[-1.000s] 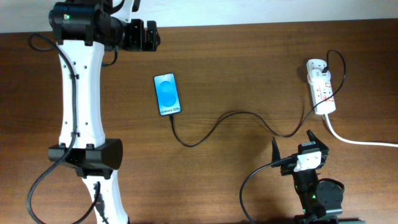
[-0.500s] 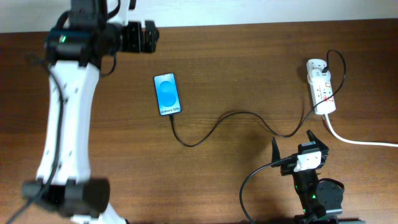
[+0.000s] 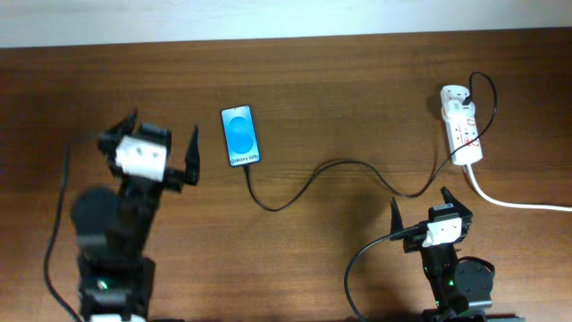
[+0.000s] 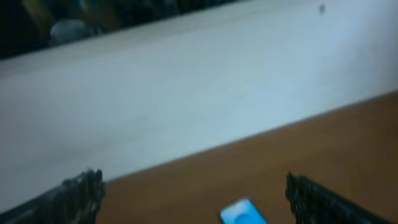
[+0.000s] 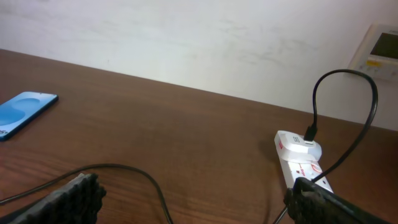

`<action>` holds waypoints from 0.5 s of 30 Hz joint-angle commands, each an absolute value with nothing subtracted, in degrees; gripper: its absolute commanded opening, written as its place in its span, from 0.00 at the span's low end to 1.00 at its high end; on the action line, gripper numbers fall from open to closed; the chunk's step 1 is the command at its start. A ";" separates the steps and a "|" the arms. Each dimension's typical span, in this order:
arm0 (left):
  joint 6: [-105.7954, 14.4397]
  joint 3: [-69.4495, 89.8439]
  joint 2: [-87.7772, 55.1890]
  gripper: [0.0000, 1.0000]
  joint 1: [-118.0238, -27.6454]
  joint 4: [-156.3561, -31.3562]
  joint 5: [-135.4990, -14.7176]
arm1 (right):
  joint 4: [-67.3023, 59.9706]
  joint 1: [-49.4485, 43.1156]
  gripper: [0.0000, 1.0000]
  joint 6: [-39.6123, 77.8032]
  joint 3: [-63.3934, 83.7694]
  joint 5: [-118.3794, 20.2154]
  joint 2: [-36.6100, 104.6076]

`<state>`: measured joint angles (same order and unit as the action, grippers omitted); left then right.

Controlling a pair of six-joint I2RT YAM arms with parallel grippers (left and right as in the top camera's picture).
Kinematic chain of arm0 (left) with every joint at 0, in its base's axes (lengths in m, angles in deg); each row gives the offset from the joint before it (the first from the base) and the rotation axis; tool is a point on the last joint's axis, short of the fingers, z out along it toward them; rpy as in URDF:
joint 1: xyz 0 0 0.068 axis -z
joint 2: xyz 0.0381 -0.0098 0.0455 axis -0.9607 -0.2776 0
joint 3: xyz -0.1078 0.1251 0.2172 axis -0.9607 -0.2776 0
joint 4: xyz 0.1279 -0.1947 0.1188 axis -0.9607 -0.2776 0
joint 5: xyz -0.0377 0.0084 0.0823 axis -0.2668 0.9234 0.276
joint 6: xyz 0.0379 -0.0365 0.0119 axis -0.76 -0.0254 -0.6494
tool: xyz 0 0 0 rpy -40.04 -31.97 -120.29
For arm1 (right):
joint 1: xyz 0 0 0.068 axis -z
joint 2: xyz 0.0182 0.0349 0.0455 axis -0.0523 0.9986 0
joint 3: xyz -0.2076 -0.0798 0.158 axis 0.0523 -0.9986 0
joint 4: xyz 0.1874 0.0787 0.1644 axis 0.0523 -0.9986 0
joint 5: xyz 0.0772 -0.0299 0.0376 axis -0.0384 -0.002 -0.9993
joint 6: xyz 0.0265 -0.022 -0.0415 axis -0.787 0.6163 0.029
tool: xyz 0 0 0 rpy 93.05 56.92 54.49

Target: Plug charger to phone and switch on socket

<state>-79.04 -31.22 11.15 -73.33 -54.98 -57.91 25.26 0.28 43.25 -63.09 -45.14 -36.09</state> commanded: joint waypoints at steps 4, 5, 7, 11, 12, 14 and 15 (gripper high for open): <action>-81.80 -56.84 34.12 0.99 -77.22 -48.93 -53.86 | 24.87 0.06 0.98 42.61 -63.37 -45.27 -36.57; -82.34 -58.94 36.83 0.99 -77.22 -48.95 -53.80 | 24.87 0.06 0.99 42.61 -63.37 -45.27 -36.57; -83.11 -62.96 42.18 0.99 -77.22 -48.97 -53.78 | 24.87 0.06 0.98 42.61 -63.37 -45.27 -36.57; -84.86 -68.40 49.57 0.99 -77.22 -50.42 -53.64 | 24.87 0.06 0.99 42.61 -63.37 -45.27 -36.57; -84.86 -68.73 50.64 0.99 -77.22 -51.97 -53.64 | 24.85 0.06 0.98 42.61 -63.37 -45.27 -36.57; -84.86 -68.79 52.57 1.00 -77.22 -56.16 -53.64 | 24.87 0.06 0.98 42.61 -63.37 -45.27 -36.57; -85.16 -68.79 53.03 0.99 -77.22 -57.56 -53.64 | 24.85 0.06 0.98 42.61 -63.37 -45.27 -36.57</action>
